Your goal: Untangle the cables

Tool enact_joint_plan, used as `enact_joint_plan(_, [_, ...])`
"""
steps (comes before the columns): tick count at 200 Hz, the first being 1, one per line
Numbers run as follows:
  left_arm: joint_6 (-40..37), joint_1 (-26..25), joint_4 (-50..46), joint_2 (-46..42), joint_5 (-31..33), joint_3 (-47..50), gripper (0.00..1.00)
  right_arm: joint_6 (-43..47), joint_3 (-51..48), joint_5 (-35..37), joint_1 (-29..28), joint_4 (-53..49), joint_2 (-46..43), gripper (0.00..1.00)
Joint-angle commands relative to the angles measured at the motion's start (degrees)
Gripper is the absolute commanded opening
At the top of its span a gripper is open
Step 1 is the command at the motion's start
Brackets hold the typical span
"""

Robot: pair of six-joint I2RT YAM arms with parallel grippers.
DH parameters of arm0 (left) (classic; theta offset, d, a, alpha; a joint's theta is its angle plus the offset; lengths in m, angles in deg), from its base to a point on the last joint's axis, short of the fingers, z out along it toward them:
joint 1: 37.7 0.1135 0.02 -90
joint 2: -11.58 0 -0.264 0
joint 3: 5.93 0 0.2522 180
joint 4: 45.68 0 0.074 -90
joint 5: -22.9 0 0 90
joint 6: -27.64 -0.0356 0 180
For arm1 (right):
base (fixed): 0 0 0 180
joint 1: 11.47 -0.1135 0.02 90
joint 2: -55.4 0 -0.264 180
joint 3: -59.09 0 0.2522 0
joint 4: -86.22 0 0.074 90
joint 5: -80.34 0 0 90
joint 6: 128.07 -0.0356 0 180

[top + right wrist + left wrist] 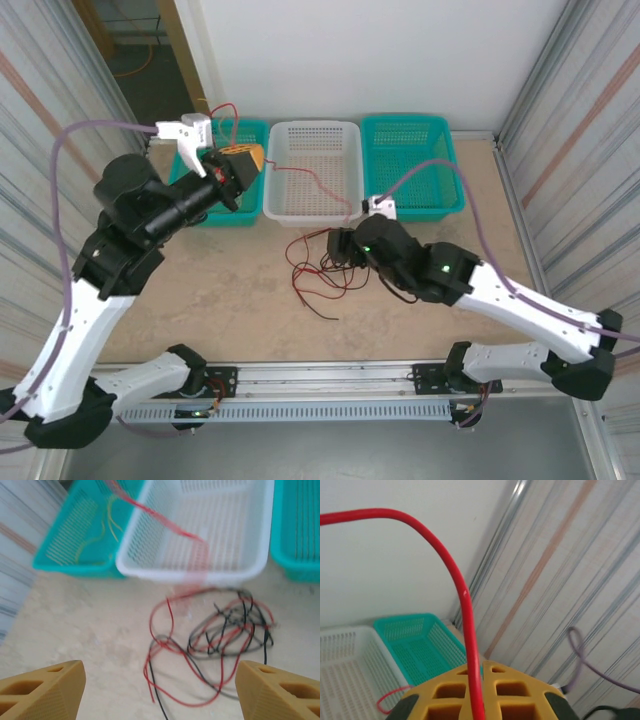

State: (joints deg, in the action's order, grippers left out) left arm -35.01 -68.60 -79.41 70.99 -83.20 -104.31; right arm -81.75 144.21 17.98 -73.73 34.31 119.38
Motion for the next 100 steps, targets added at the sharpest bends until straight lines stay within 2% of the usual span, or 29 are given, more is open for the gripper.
enact_joint_plan(1, [13.71, 5.70, 5.41, 2.04, -16.04, 5.02, 0.00, 9.27, 1.57, 1.80, -2.34, 0.91, -0.69, 0.81])
enact_joint_plan(13, [17.35, 7.29, 9.32, 2.71, -20.30, 7.38, 0.00, 12.08, 2.25, -2.63, -2.52, 4.88, -0.43, 0.86])
enact_joint_plan(24, [19.01, 7.60, 11.11, 3.68, -23.16, 8.15, 0.00, 13.35, 4.08, -7.30, -1.51, 6.41, 0.84, 0.87])
enact_joint_plan(54, [20.08, 7.51, 11.46, 4.68, -25.89, 8.51, 0.00, 15.48, 8.56, -15.38, 3.08, 8.79, 4.90, 0.90])
enact_joint_plan(80, [20.00, 7.52, 11.07, 5.41, -28.19, 7.64, 0.00, 15.36, 12.11, -22.24, 8.39, 9.50, 9.10, 0.87])
enact_joint_plan(100, [20.38, 7.52, 11.18, 5.69, -28.93, 7.57, 0.00, 17.27, 15.02, -26.89, 8.92, 11.16, 12.35, 0.78])
